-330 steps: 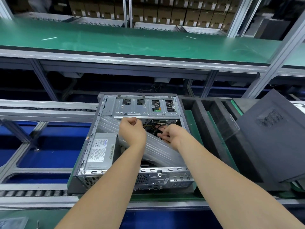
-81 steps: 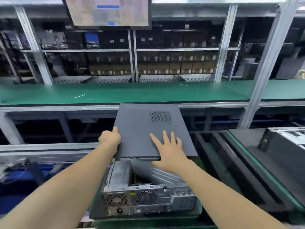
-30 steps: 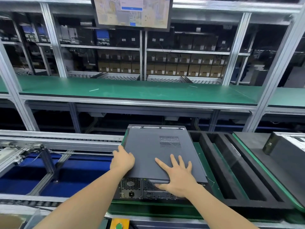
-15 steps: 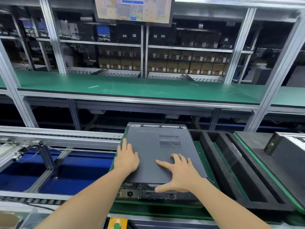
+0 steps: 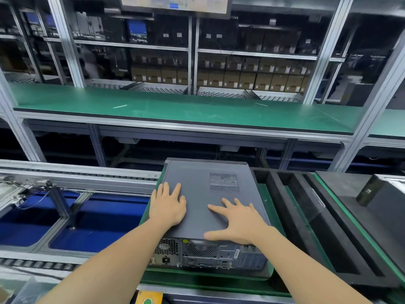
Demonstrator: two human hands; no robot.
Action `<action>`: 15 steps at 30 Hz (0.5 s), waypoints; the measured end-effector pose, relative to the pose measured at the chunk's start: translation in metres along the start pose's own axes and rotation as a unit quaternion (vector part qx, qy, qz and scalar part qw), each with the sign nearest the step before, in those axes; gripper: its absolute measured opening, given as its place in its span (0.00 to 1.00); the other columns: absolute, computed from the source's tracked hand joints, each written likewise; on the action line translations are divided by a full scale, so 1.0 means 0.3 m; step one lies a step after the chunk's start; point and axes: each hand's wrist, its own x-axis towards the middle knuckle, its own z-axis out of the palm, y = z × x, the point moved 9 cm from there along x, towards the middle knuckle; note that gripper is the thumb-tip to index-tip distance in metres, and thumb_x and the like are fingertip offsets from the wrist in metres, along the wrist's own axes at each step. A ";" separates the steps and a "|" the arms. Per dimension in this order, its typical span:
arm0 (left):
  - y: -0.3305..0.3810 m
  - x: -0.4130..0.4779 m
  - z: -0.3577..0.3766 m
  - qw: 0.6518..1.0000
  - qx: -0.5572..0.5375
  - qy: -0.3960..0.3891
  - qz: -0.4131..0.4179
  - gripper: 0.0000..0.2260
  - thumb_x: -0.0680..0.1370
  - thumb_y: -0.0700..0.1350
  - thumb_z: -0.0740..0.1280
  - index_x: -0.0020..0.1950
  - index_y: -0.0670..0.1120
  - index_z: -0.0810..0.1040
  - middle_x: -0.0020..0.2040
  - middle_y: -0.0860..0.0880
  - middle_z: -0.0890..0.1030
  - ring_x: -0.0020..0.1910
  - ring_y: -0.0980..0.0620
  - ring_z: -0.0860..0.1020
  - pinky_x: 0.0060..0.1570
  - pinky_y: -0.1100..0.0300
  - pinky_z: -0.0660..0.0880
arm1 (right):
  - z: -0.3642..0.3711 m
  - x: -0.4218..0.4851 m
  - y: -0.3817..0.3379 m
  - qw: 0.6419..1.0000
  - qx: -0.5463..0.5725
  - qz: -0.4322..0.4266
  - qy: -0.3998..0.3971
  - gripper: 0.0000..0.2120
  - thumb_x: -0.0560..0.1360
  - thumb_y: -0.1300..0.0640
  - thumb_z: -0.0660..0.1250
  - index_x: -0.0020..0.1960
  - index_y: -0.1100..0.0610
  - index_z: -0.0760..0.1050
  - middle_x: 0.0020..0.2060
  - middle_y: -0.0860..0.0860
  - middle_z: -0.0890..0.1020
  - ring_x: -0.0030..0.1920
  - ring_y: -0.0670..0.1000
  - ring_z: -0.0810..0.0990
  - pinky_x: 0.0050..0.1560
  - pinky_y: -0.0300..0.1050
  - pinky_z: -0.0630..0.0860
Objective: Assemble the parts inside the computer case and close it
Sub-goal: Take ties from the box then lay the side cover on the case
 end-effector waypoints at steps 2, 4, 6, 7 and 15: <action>0.000 0.013 0.010 1.000 0.005 -0.007 -0.017 0.26 0.83 0.58 0.43 0.83 0.59 0.47 0.83 0.46 0.48 0.82 0.44 0.44 0.76 0.35 0.43 | 0.016 0.018 0.003 1.000 -0.019 -0.010 -0.023 0.56 0.55 0.09 0.54 0.78 0.24 0.39 0.85 0.47 0.46 0.84 0.62 0.43 0.77 0.76 0.42; 0.000 0.022 0.020 1.000 -0.002 -0.014 -0.028 0.25 0.83 0.59 0.42 0.82 0.61 0.46 0.83 0.48 0.47 0.82 0.44 0.42 0.72 0.28 0.46 | 0.023 0.030 0.007 0.999 -0.027 -0.021 -0.023 0.56 0.55 0.08 0.53 0.77 0.23 0.35 0.85 0.48 0.43 0.84 0.64 0.41 0.77 0.76 0.40; -0.005 0.024 0.028 0.999 -0.024 -0.022 -0.036 0.25 0.83 0.60 0.42 0.81 0.63 0.46 0.83 0.50 0.46 0.81 0.41 0.43 0.70 0.26 0.52 | 0.024 0.036 0.011 0.999 -0.024 -0.029 -0.006 0.56 0.55 0.08 0.52 0.77 0.23 0.36 0.85 0.48 0.43 0.84 0.63 0.41 0.77 0.76 0.40; -0.009 0.024 0.030 0.998 -0.034 -0.024 -0.043 0.25 0.83 0.60 0.42 0.81 0.64 0.46 0.83 0.50 0.46 0.81 0.39 0.45 0.69 0.27 0.56 | 0.026 0.036 0.010 0.999 -0.025 -0.032 0.001 0.55 0.56 0.08 0.52 0.77 0.23 0.36 0.85 0.48 0.44 0.84 0.63 0.41 0.77 0.76 0.39; -0.058 -0.037 0.022 0.994 -0.052 -0.003 -0.096 0.30 0.79 0.70 0.45 0.80 0.66 0.49 0.69 0.37 0.65 0.66 0.36 0.68 0.60 0.44 0.69 | -0.020 -0.027 0.084 0.992 0.094 -0.088 -0.015 0.52 0.66 0.20 0.67 0.83 0.34 0.50 0.85 0.44 0.46 0.84 0.50 0.41 0.83 0.60 0.39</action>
